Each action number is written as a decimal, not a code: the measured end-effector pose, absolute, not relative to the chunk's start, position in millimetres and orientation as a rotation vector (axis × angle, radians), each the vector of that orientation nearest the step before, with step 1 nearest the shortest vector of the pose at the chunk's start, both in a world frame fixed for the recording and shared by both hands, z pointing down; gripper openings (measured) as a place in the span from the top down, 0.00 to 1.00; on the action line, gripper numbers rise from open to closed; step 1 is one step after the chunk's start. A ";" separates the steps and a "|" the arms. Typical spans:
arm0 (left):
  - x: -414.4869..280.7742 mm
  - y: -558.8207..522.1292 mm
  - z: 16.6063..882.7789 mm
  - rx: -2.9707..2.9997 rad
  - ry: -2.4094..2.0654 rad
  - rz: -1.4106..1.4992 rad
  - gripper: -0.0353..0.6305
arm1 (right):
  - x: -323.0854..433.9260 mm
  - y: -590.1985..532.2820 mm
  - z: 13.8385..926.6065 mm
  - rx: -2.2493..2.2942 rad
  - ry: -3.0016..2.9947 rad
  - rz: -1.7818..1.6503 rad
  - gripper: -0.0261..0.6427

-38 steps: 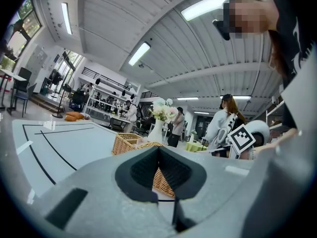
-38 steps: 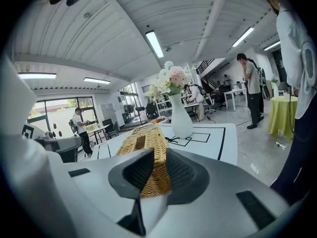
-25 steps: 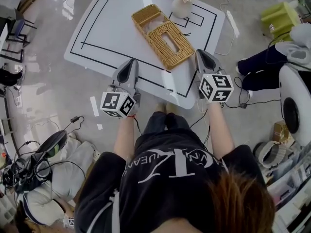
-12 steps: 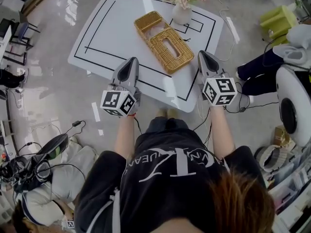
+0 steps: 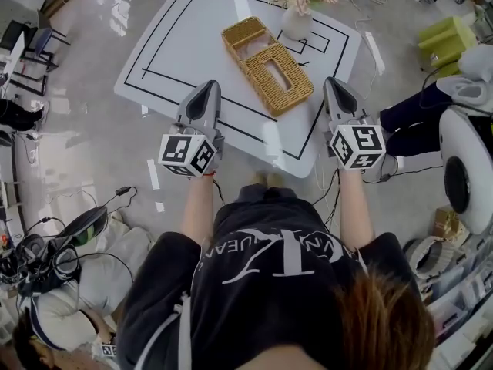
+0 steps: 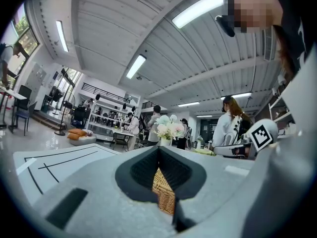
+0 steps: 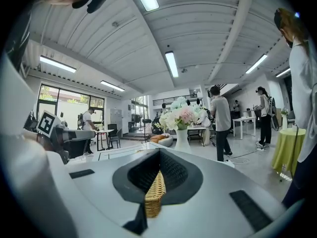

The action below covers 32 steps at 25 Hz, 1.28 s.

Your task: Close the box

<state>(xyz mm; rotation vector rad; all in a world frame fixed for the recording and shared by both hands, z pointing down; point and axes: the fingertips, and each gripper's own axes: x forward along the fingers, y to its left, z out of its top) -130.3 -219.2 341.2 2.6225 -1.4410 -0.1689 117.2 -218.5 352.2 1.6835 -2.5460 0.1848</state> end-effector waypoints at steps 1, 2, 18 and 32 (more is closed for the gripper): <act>-131.3 -219.1 338.4 2.627 -1.450 -0.171 0.94 | 116.4 -218.0 349.6 1.681 -2.550 0.173 0.96; -132.3 -218.9 335.5 2.631 -1.459 -0.174 0.94 | 115.6 -217.4 346.9 1.679 -2.553 0.162 0.96; -143.1 -223.5 306.6 2.645 -1.545 -0.250 0.94 | 109.5 -220.8 320.2 1.659 -2.614 0.065 0.96; -149.1 -223.9 291.6 2.654 -1.600 -0.311 0.94 | 104.3 -220.8 306.9 1.642 -2.655 0.021 0.96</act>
